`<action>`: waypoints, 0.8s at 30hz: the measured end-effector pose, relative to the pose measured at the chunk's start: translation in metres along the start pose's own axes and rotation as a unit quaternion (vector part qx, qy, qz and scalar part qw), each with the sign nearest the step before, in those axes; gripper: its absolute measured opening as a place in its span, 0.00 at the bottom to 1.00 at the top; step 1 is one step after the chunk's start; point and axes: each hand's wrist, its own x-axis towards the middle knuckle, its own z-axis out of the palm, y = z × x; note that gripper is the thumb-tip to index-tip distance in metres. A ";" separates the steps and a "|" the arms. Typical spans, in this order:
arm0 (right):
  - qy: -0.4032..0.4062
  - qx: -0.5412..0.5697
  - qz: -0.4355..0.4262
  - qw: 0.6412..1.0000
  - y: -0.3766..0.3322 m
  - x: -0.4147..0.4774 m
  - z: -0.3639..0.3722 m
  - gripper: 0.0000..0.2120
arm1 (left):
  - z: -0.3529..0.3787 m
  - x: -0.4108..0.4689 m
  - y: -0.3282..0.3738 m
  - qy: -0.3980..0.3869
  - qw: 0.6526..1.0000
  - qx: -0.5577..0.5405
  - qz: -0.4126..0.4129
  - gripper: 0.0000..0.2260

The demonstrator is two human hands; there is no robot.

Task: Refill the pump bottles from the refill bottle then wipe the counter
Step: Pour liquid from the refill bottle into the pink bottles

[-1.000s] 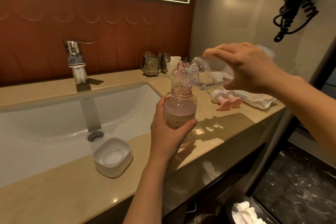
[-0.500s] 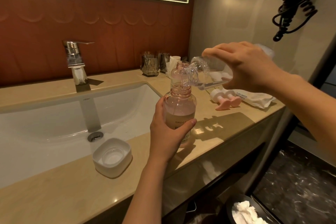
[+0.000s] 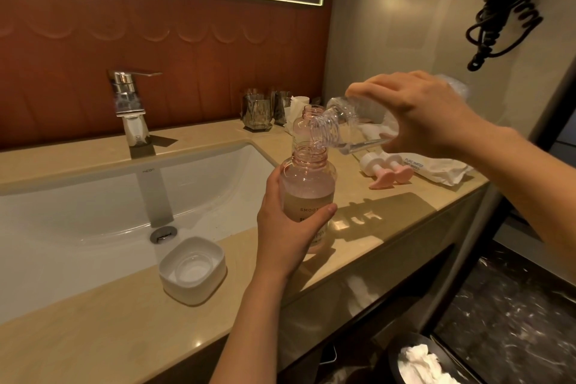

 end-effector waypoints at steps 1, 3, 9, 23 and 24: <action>0.000 -0.001 -0.001 1.000 0.000 0.000 0.000 0.44 | 0.000 0.000 0.000 0.000 1.000 0.000 0.000 0.39; 0.002 -0.005 -0.004 1.000 0.000 0.000 -0.001 0.45 | 0.000 0.000 0.001 0.001 1.000 -0.001 -0.002 0.39; -0.001 -0.006 -0.001 1.000 0.000 0.000 0.000 0.45 | 0.000 -0.001 0.003 0.001 1.000 0.003 -0.004 0.39; 0.002 -0.003 0.001 1.000 0.001 0.000 0.000 0.45 | 0.000 -0.001 0.001 0.003 1.000 0.007 -0.007 0.39; 0.001 -0.004 0.001 1.000 0.001 0.000 0.000 0.45 | 0.000 -0.001 0.001 0.004 1.000 0.008 -0.007 0.39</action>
